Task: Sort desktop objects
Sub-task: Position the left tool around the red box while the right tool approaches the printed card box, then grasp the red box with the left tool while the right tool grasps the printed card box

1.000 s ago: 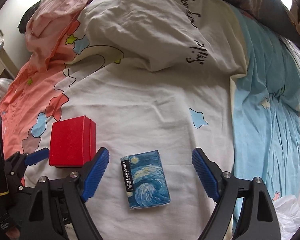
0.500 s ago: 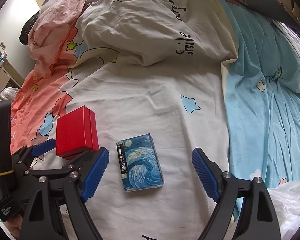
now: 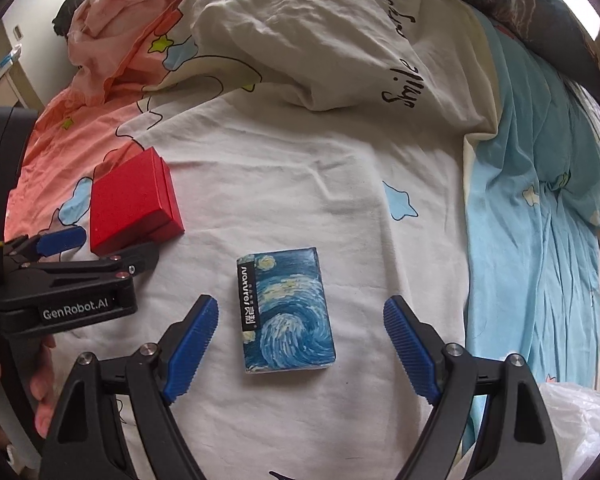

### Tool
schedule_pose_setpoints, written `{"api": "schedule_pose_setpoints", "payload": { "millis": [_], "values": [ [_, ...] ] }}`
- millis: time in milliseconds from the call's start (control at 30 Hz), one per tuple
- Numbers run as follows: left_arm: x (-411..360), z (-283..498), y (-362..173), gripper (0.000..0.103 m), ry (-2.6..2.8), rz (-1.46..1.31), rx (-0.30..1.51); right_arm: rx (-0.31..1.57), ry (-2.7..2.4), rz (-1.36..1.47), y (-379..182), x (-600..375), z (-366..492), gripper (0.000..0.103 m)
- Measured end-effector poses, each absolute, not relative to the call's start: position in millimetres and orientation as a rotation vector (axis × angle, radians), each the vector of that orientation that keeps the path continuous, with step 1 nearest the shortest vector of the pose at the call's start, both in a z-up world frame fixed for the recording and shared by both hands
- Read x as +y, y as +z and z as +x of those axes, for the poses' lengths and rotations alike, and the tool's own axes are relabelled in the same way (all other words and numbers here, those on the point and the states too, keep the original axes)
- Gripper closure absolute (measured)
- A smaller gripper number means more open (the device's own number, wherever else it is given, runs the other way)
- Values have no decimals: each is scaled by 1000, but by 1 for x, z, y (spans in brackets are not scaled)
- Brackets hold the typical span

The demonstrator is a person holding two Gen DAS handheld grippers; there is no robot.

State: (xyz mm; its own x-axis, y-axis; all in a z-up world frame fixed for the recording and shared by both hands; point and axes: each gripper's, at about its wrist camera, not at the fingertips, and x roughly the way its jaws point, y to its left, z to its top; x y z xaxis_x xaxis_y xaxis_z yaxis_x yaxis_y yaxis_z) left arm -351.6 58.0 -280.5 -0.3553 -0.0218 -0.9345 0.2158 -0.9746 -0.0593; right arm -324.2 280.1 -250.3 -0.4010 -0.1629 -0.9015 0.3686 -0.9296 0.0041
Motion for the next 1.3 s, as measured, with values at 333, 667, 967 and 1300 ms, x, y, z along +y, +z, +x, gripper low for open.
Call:
{"api": "schedule_pose_setpoints", "payload": {
  "millis": [333,667,967,1300],
  "values": [
    [47,-352,-278,20,-2459,1673,230,514,-2371,1539,-272,260,-331,26],
    [35,-351,-268,4,-2534,1658,112,396,-2377,1546,-275,271,-335,34],
    [45,-357,-276,0,-2503,1644,289,413,-2365,1552,-275,270,-342,34],
    [57,-363,-277,0,-2468,1660,495,391,-2351,1529,-276,277,-345,34]
  ]
}}
